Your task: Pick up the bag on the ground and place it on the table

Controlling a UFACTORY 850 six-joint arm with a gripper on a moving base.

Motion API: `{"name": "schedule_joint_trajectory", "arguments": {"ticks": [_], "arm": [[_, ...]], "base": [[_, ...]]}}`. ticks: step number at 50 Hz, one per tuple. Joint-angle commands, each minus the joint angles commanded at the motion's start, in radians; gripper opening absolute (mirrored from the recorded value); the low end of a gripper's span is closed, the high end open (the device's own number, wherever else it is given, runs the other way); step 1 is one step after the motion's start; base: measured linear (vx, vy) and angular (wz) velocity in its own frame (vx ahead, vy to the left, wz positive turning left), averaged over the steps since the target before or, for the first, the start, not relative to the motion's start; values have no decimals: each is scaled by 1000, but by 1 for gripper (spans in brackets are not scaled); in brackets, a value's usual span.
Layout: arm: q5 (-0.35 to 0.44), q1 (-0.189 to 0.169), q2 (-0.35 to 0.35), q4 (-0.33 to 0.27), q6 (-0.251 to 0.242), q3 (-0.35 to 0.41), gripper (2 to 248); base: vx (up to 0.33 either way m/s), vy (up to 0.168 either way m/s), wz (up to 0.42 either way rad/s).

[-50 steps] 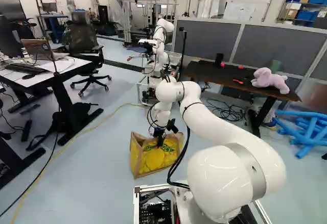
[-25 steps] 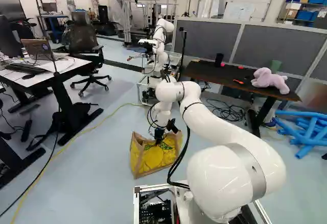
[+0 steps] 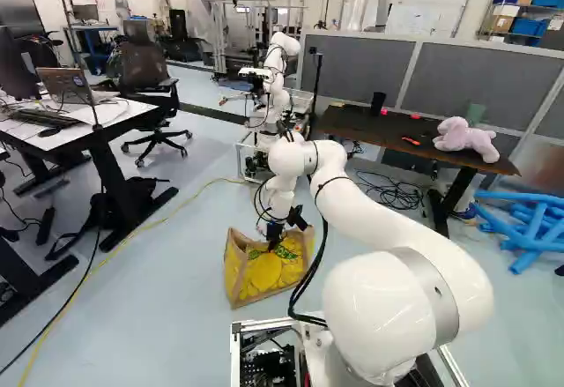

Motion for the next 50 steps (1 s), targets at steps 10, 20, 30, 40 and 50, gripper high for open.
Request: {"name": "schedule_joint_trajectory", "arguments": {"ticks": [10,20,30,40,50], "arm": [[0,0,36,0,0,36,22],[0,0,74,0,0,74,22],[0,0,113,0,0,111,22],[3,0,151,0,0,149,22],[17,0,193,-1,0,197,22]], "base": [[0,0,0],[0,0,0],[0,0,0],[0,0,0],[0,0,0]]}}
